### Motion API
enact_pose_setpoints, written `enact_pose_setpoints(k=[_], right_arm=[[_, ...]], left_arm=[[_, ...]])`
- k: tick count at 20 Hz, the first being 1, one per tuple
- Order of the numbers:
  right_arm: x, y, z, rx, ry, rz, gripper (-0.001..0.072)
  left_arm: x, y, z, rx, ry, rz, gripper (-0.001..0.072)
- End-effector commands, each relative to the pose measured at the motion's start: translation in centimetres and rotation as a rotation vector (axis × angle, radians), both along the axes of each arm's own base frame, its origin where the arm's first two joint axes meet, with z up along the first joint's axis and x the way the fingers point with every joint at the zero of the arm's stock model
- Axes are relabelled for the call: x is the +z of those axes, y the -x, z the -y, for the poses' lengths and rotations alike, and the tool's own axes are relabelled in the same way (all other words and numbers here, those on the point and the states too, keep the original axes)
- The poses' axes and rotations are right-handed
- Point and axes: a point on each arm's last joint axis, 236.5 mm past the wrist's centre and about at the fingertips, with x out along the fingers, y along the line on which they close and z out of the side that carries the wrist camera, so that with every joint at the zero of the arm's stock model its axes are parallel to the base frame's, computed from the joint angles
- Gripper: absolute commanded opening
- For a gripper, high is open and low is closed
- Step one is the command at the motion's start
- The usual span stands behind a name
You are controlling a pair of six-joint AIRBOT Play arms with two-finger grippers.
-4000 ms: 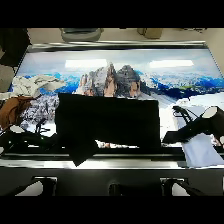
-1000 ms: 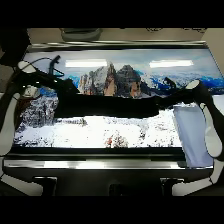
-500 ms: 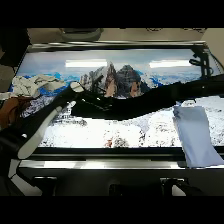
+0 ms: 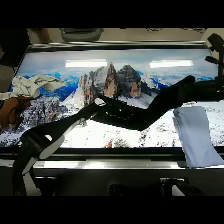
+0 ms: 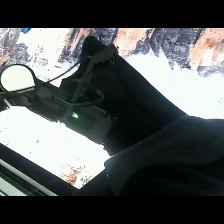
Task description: Fold the shirts.
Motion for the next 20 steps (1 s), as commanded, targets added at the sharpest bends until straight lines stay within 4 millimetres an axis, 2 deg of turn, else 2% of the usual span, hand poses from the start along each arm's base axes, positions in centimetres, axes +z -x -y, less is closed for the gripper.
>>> enact_pose_setpoints(k=[1, 3, 5, 6, 8, 9, 11, 12, 13, 14, 15, 17, 19, 20], right_arm=[[-0.5, -2.1, -2.3, 0.087, -0.115, 0.0, 0.0036], [-1.7, -4.2, -5.2, 0.146, -0.181, -0.002, 0.0036], [-4.4, -5.9, -9.3, 0.203, -0.206, -0.037, 0.0036], [-5.9, -6.6, -11.4, 0.222, -0.217, -0.056, 0.0037], [-9.3, -8.1, -15.9, 0.24, -0.257, -0.1, 0.0037], [-11.0, -8.7, -17.6, 0.237, -0.278, -0.127, 0.0038], [-14.6, -9.8, -20.8, 0.216, -0.316, -0.184, 0.0039], [-16.5, -10.4, -21.9, 0.188, -0.319, -0.202, 0.0087], [-18.2, -10.8, -23.0, 0.16, -0.324, -0.228, 0.0345], [-19.3, -10.6, -23.7, 0.158, -0.342, -0.263, 0.0513], [-19.8, -9.9, -23.9, 0.192, -0.343, -0.283, 0.0511], [-20.2, -9.1, -21.3, 0.252, -0.273, -0.294, 0.0514], [-20.4, -9.0, -15.4, 0.242, -0.155, -0.311, 0.0521], [-20.5, -8.7, -11.4, 0.214, -0.08, -0.338, 0.0577]], left_arm=[[2.6, -2.4, -5.4, -0.044, -0.096, 0.161, 0.0023], [6.5, -6.2, -12.9, 0.024, -0.219, 0.294, 0.0023], [11.6, -9.7, -20.6, 0.158, -0.29, 0.409, 0.0024], [14.1, -10.8, -24.1, 0.229, -0.306, 0.453, 0.0024], [19.1, -11.8, -30.6, 0.366, -0.316, 0.519, 0.0025], [20.9, -11.6, -32.9, 0.411, -0.32, 0.541, 0.0024], [23.7, -10.5, -35.9, 0.462, -0.329, 0.568, 0.0025], [24.7, -9.9, -36.7, 0.474, -0.331, 0.586, 0.0025], [25.8, -9.4, -37.0, 0.481, -0.333, 0.609, 0.0025], [26.5, -9.0, -37.0, 0.485, -0.331, 0.625, 0.0026], [27.0, -8.7, -37.0, 0.485, -0.33, 0.635, 0.0026], [27.1, -8.6, -36.9, 0.483, -0.329, 0.638, 0.0026], [26.4, -8.7, -37.1, 0.476, -0.348, 0.637, 0.0026], [25.7, -8.7, -37.3, 0.474, -0.364, 0.628, 0.0026]])
